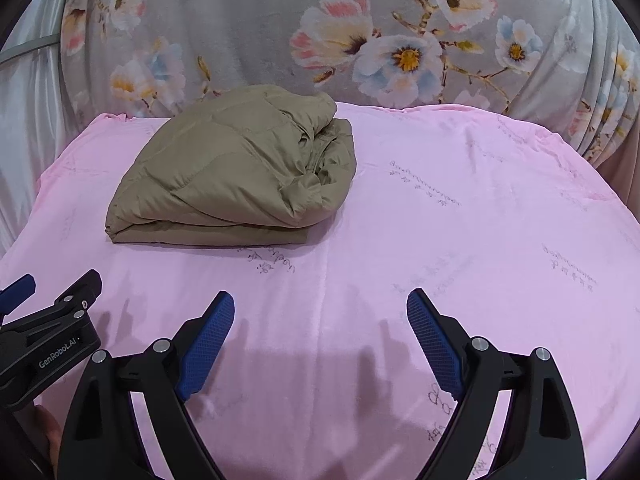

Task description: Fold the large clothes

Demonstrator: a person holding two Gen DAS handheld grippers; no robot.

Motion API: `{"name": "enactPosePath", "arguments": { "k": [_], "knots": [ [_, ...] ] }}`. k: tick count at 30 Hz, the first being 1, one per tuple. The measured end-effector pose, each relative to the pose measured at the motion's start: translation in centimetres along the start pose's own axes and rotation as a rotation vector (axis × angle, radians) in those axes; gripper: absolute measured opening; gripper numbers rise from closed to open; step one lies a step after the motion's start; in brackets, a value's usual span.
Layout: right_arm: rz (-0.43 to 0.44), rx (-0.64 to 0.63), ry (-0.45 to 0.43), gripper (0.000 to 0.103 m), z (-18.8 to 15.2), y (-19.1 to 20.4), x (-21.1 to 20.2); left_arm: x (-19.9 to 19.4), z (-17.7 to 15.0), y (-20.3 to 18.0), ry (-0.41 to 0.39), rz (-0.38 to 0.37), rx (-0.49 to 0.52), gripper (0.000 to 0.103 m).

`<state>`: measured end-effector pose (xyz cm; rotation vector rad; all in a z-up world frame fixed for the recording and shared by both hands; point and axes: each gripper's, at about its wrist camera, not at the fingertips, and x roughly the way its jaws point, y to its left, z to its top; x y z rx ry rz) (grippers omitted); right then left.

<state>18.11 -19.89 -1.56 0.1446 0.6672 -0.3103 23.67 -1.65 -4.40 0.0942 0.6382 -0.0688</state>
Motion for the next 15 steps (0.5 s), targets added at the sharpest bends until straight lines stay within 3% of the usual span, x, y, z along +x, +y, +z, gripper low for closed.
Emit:
{"name": "enactPosePath", "arguments": {
  "k": [15],
  "knots": [
    [0.001,-0.014,-0.008,0.086,0.05,0.47,-0.15,-0.15,0.06,-0.02,-0.009,0.011,0.006,0.098]
  ]
}}
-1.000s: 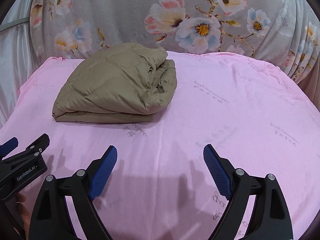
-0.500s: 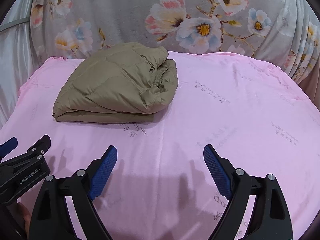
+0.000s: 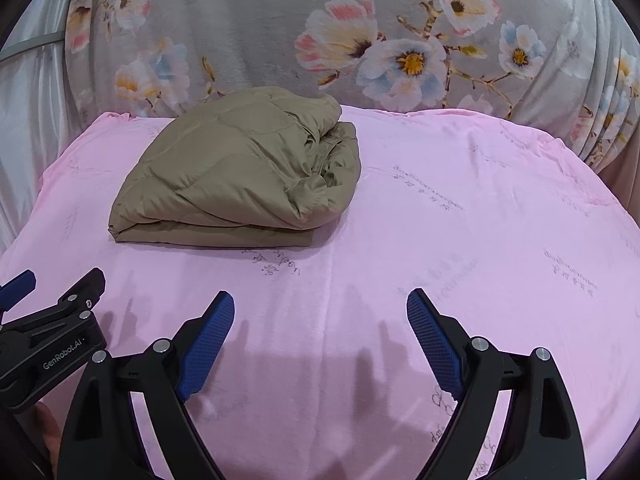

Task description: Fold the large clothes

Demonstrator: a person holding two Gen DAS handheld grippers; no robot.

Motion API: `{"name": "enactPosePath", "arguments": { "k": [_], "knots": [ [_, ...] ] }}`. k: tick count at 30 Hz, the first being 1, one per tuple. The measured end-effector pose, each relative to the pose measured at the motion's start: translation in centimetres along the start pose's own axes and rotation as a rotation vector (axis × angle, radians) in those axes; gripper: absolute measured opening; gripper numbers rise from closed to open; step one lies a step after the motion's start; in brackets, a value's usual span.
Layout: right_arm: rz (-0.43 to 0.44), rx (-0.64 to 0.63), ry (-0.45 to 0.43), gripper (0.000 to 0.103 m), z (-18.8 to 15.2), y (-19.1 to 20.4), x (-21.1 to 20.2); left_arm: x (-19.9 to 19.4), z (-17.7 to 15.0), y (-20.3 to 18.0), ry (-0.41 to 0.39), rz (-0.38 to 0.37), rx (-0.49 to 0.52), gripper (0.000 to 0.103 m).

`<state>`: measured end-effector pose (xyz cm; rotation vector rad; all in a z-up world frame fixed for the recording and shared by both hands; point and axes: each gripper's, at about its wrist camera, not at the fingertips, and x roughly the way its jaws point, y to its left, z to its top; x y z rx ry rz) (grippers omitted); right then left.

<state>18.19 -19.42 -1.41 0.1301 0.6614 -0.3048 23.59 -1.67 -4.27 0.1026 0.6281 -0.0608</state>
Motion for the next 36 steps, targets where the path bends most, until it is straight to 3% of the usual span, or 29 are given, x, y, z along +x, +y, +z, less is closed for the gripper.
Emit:
{"name": "enactPosePath", "arguments": {
  "k": [36],
  "knots": [
    [-0.005,-0.011,-0.008,0.086,0.02,0.54,-0.23,-0.34,0.04,-0.44,-0.020,0.013,0.022,0.098]
  ]
}}
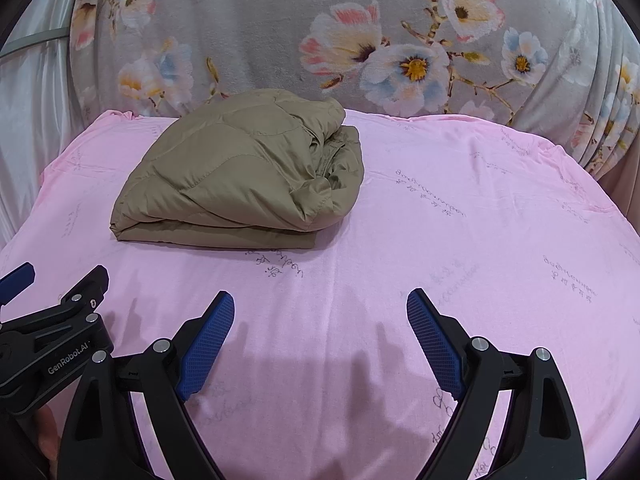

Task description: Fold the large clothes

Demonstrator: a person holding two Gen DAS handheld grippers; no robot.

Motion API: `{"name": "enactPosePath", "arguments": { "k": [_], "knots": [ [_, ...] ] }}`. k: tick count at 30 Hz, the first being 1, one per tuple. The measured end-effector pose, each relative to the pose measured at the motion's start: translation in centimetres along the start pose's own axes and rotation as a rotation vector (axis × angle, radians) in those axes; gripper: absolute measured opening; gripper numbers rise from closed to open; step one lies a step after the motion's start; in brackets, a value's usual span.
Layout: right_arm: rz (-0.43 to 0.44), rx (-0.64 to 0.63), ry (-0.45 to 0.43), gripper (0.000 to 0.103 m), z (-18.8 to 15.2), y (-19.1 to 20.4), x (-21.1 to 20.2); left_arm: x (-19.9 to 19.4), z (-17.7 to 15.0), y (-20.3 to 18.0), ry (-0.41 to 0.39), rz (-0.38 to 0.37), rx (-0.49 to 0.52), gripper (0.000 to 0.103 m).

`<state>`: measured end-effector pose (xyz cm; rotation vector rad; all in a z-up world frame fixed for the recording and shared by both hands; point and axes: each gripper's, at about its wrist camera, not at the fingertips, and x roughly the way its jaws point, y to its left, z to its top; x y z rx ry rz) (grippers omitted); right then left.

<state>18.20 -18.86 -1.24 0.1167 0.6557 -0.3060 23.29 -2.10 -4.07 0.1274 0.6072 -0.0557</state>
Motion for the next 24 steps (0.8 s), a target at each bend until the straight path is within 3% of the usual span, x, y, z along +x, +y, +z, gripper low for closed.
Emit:
{"name": "enactPosePath", "arguments": {
  "k": [24],
  "knots": [
    [-0.005,0.001,-0.002,0.086,-0.09,0.31,-0.11,0.07,-0.01,-0.68,0.000,-0.021,0.033,0.098]
  ]
}}
